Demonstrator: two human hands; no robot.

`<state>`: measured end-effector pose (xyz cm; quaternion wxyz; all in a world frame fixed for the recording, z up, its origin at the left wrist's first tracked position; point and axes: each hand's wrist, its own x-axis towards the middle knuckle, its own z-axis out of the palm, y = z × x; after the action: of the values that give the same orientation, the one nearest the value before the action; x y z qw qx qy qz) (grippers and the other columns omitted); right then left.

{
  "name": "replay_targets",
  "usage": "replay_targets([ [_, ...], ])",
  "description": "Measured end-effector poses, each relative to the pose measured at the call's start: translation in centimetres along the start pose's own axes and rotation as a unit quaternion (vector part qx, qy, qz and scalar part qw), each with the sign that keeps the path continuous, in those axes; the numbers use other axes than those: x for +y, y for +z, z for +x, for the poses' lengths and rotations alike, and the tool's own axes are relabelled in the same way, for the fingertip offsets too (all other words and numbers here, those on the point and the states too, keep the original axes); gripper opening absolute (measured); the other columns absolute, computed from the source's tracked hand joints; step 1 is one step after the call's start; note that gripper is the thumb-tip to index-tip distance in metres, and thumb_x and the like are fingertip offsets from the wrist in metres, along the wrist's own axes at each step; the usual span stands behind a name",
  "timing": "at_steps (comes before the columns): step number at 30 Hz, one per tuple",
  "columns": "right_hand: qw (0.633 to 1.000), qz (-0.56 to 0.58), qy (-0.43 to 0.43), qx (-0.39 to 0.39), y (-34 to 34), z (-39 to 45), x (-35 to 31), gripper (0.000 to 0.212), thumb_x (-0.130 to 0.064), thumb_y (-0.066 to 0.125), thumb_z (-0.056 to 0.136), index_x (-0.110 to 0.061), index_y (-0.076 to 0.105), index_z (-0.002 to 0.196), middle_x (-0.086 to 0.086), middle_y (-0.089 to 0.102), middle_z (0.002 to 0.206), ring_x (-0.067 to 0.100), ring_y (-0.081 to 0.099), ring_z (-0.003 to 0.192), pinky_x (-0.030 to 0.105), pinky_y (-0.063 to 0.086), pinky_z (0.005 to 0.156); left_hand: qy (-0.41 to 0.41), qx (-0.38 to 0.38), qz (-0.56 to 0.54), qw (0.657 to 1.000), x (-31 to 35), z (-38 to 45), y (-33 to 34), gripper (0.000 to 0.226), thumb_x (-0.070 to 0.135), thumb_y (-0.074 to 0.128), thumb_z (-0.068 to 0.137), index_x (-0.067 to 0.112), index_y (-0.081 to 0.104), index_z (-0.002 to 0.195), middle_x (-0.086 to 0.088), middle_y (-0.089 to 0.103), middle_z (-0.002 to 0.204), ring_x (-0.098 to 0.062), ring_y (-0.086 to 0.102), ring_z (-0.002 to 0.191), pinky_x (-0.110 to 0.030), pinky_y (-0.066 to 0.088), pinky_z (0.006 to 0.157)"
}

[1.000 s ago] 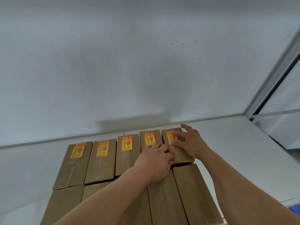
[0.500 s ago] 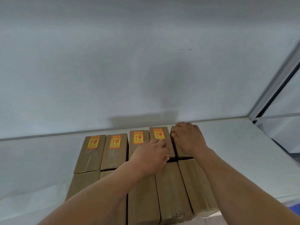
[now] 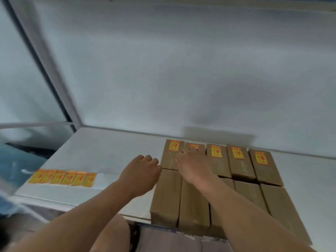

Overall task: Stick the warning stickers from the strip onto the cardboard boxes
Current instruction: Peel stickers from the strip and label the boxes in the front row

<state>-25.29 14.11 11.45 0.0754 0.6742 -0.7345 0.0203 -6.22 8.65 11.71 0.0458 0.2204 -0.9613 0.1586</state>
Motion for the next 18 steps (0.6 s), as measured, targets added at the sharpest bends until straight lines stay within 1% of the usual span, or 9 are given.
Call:
replay_targets([
  [1,1.0,0.002,-0.008,0.001,0.1,0.7,-1.8,0.026,-0.021,0.042,0.098,-0.016,0.064,0.111,0.011,0.062,0.119,0.033,0.053,0.116,0.046,0.042,0.095,-0.011,-0.002,-0.002,1.0,-1.0,-1.2,0.3,0.016,0.029,0.066,0.083,0.02,0.062,0.07,0.001,0.057,0.067,-0.021,0.054,0.059,-0.033,0.044,0.052],
  [3,0.999,0.003,-0.037,0.011,0.2,1.9,-5.1,0.025,-0.023,0.039,0.099,-0.017,0.062,0.108,0.007,0.063,0.11,0.029,0.057,0.106,0.042,0.044,0.086,-0.032,-0.006,-0.006,0.999,-2.9,-3.5,0.8,0.017,0.029,0.066,0.082,0.019,0.062,0.069,0.001,0.056,0.066,-0.022,0.054,0.058,-0.033,0.044,0.051],
  [5,0.997,0.004,-0.069,0.026,0.4,3.1,-8.2,0.026,-0.025,0.038,0.1,-0.017,0.061,0.106,0.005,0.063,0.104,0.026,0.059,0.096,0.037,0.041,0.075,-0.051,-0.006,-0.011,0.999,-4.7,-5.9,1.4,0.017,0.029,0.068,0.079,0.019,0.062,0.068,0.001,0.055,0.064,-0.022,0.053,0.057,-0.032,0.043,0.051],
  [6,0.996,0.007,-0.082,0.027,0.5,3.7,-9.7,0.026,-0.025,0.038,0.1,-0.017,0.061,0.106,0.005,0.063,0.103,0.026,0.059,0.094,0.036,0.04,0.073,-0.061,-0.006,-0.012,0.998,-5.6,-7.0,1.7,0.017,0.029,0.07,0.078,0.019,0.062,0.066,0.001,0.054,0.064,-0.022,0.053,0.056,-0.032,0.043,0.05],
  [10,0.992,0.027,-0.123,0.011,1.9,6.1,-15.2,0.027,-0.025,0.037,0.1,-0.014,0.061,0.104,0.007,0.063,0.101,0.026,0.058,0.091,0.037,0.042,0.077,-0.099,-0.032,-0.018,0.994,-9.0,-11.5,4.3,0.019,0.029,0.073,0.073,0.019,0.061,0.063,0.001,0.052,0.061,-0.022,0.051,0.054,-0.031,0.042,0.049],
  [13,0.989,0.051,-0.137,-0.006,3.2,7.9,-18.9,0.027,-0.025,0.039,0.099,-0.014,0.062,0.106,0.008,0.063,0.103,0.028,0.058,0.094,0.038,0.042,0.079,-0.124,-0.069,-0.015,0.99,-11.4,-14.7,7.1,0.018,0.028,0.075,0.069,0.021,0.06,0.062,0.0,0.053,0.062,-0.023,0.052,0.056,-0.033,0.042,0.05],
  [16,0.987,0.064,-0.147,-0.027,4.5,9.4,-22.3,0.025,-0.025,0.041,0.098,-0.014,0.062,0.108,0.009,0.062,0.106,0.031,0.058,0.098,0.038,0.042,0.079,-0.157,-0.097,-0.014,0.983,-13.6,-17.3,9.6,0.016,0.027,0.077,0.067,0.02,0.063,0.065,-0.002,0.057,0.065,-0.024,0.055,0.058,-0.033,0.045,0.052],
  [18,0.985,0.076,-0.145,-0.051,5.5,10.4,-24.4,0.024,-0.024,0.043,0.098,-0.015,0.06,0.11,0.009,0.062,0.107,0.03,0.058,0.099,0.038,0.043,0.077,-0.182,-0.096,-0.025,0.978,-15.0,-18.5,10.7,0.013,0.027,0.076,0.069,0.02,0.065,0.068,-0.002,0.06,0.068,-0.023,0.056,0.06,-0.033,0.048,0.054],
])
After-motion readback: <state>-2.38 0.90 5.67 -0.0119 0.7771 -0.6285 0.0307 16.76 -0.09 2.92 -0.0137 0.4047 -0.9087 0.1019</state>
